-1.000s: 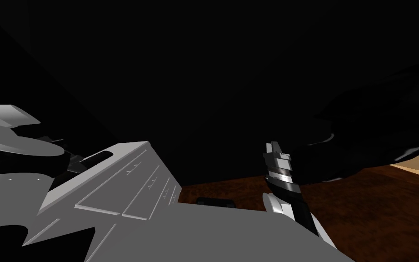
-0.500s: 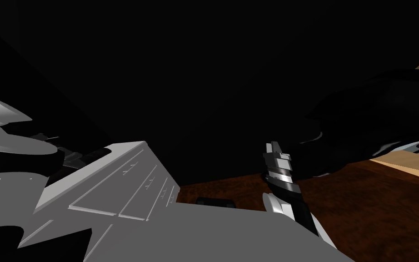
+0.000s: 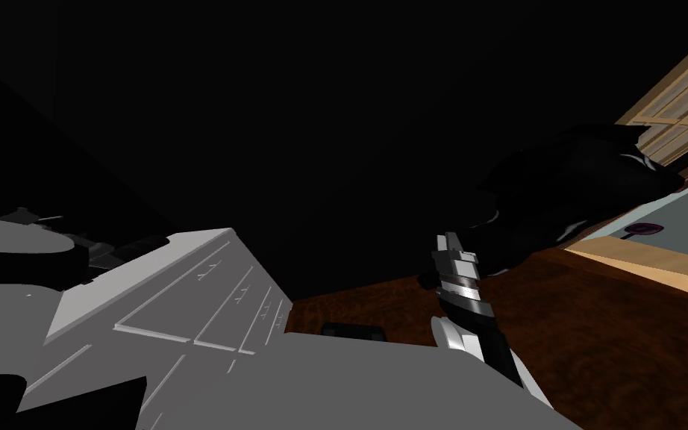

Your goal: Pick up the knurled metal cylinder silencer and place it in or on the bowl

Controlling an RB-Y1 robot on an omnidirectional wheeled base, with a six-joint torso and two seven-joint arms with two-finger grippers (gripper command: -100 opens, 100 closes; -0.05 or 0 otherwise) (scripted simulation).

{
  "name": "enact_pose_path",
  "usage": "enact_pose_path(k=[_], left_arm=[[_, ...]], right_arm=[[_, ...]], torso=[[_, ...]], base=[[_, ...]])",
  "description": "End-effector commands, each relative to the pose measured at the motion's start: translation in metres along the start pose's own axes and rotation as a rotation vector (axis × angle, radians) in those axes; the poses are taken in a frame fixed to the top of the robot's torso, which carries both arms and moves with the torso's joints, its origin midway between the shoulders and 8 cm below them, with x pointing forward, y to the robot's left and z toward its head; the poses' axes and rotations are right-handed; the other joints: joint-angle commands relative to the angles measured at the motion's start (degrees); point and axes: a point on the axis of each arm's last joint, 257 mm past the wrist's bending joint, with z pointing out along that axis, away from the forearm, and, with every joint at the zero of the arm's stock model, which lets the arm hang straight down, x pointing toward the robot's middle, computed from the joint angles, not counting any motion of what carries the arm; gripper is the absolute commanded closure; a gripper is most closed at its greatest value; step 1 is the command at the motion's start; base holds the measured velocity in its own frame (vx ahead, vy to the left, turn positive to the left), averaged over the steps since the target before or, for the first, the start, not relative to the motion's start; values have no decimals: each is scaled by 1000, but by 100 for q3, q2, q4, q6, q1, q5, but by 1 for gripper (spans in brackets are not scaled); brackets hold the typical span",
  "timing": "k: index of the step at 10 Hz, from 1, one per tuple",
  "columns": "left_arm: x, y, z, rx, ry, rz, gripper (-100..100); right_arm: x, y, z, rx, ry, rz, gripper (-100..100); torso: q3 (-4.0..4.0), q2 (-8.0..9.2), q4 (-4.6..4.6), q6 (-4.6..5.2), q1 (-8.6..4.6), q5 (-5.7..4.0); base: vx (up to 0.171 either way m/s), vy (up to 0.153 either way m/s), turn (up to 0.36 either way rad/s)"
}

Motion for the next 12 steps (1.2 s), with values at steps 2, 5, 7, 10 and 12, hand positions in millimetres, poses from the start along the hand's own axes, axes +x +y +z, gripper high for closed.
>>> enact_pose_path(k=[2, 5, 7, 10, 12], left_arm=[[0, -8, -9, 18, 19, 9, 100], [-12, -30, -27, 76, 34, 7, 100], [-5, -20, -24, 45, 42, 22, 100], [-14, -30, -39, 67, 47, 41, 100], [-21, -36, -45, 81, 37, 49, 100]], right_arm=[[0, 0, 0, 0, 0, 0, 0], [0, 0, 0, 0, 0, 0, 0], [0, 0, 0, 0, 0, 0, 0], [0, 0, 0, 0, 0, 0, 0], [0, 0, 0, 0, 0, 0, 0]], torso=[[2, 2, 2, -3, 8, 0], [6, 8, 3, -3, 16, 2], [-4, -14, 3, -13, 15, -3], [-8, -16, -1, 3, 13, 0], [7, 6, 6, 0, -3, -8]], base=[[-123, -30, -29], [-156, -37, -75], [-34, -15, 25], [-132, -28, -108], [-146, -58, -67]])
